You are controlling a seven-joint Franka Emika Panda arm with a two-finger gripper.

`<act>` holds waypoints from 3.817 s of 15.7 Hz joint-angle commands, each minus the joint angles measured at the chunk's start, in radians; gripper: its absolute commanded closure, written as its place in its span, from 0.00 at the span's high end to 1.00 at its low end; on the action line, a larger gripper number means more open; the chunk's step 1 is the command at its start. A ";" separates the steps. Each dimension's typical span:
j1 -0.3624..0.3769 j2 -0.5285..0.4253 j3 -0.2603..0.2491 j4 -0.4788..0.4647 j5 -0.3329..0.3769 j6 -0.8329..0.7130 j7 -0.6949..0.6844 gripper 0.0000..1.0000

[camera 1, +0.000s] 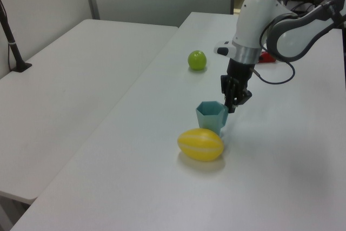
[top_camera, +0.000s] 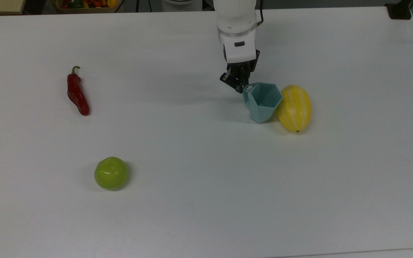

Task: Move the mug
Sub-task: 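Close the gripper on the rim of the light-blue mug, then lift the mug and carry it away from the yellow fruit, then lower the mug onto the table near the red chili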

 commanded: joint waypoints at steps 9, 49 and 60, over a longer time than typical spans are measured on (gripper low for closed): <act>-0.062 -0.182 -0.014 0.105 0.084 -0.309 0.097 0.00; -0.154 -0.370 -0.348 -0.400 -0.031 -0.139 0.181 0.06; -0.154 -0.382 -0.348 -0.389 -0.031 -0.226 0.229 0.52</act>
